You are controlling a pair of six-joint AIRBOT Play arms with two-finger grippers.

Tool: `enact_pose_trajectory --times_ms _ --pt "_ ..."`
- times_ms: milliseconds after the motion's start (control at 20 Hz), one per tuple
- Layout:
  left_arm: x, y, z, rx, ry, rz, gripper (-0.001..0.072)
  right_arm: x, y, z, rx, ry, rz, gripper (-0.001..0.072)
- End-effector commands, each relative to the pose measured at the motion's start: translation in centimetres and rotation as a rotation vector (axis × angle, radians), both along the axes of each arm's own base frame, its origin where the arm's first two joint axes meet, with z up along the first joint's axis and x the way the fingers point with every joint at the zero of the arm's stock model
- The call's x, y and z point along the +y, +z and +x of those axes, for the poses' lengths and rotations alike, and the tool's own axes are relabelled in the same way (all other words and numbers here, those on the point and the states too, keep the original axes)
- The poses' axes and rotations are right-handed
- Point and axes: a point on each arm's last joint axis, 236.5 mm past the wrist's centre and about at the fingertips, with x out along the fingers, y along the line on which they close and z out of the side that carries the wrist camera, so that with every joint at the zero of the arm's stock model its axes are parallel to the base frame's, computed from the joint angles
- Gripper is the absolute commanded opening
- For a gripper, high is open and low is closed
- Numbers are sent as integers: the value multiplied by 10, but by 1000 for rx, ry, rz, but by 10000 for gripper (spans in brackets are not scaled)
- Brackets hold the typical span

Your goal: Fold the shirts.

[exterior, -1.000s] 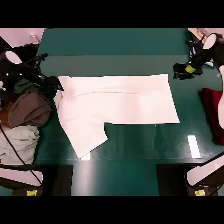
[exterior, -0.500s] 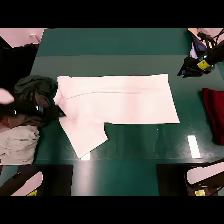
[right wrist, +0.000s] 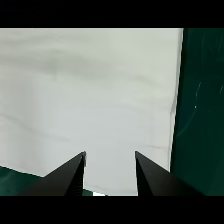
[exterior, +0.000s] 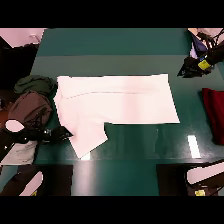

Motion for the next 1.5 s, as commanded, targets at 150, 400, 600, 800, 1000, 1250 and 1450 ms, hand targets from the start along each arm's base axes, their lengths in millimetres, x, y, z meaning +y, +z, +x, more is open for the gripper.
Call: enact_pose_trajectory --times_ms 150,400,600,800,1000,1250,1450 --pt "-2 -8 16 -67 96 -24 604 1 -1 -6 19 20 1 363" --pt "-11 7 35 -157 105 -84 30 -7 -28 -41 105 -9 23 363" --pt "-20 9 23 -134 49 -116 30 -22 -74 -99 210 -99 59 364" --pt "-24 10 18 -132 15 -125 30 -31 -127 -165 307 -161 105 384" --pt "-24 10 18 -133 15 -124 29 -38 -163 -196 353 -227 140 392" --pt "-20 31 38 -199 -5 -105 29 -24 -174 -174 239 -299 232 388" --pt "-18 42 46 -227 -10 -101 29 -16 -179 -159 188 -265 185 305"
